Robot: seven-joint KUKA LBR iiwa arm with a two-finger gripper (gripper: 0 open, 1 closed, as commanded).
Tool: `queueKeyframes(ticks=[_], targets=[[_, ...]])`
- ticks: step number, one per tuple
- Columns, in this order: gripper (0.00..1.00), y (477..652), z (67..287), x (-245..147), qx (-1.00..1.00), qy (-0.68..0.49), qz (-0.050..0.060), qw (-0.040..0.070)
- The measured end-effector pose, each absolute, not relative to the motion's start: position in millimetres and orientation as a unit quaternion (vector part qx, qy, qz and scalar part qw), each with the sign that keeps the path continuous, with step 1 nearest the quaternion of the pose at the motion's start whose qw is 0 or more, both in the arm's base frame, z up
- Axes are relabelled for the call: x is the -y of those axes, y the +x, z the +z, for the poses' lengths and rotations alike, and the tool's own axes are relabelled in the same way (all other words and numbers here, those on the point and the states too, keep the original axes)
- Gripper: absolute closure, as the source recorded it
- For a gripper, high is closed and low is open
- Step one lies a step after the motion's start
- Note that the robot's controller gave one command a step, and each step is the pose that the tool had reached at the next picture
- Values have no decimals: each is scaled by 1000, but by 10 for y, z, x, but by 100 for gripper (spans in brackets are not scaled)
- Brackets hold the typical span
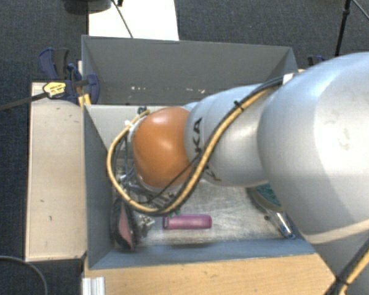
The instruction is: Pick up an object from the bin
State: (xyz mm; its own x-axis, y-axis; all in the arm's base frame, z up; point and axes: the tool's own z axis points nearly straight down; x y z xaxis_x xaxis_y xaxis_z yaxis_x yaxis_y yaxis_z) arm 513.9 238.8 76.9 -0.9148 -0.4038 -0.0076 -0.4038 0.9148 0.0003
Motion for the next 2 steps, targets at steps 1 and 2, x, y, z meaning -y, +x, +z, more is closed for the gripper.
queueKeyframes(ticks=[1,2], targets=[[100,5198,820,-2382,-979,-202,1,12],[100,5639,1389,-1782,-963,-271,-2,6]])
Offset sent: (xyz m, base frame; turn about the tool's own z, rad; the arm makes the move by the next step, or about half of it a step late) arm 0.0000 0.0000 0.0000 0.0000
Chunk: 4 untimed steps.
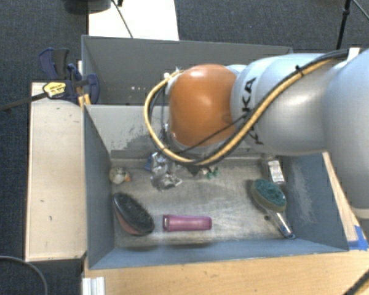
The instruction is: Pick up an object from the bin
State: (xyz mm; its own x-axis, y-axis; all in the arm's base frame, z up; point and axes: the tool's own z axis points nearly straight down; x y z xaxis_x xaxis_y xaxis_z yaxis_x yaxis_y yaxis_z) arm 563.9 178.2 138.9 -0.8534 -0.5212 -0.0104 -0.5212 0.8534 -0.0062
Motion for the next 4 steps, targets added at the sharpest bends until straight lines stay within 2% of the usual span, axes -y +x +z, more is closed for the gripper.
queueKeyframes(ticks=[1,2,3,4], targets=[[0,5599,1356,-1826,-962,-272,1,1],[0,4974,680,-2192,-959,-284,2,-1],[100,5017,715,-2161,-960,-279,1,2],[100,4988,2272,-2022,-938,-347,0,5]])
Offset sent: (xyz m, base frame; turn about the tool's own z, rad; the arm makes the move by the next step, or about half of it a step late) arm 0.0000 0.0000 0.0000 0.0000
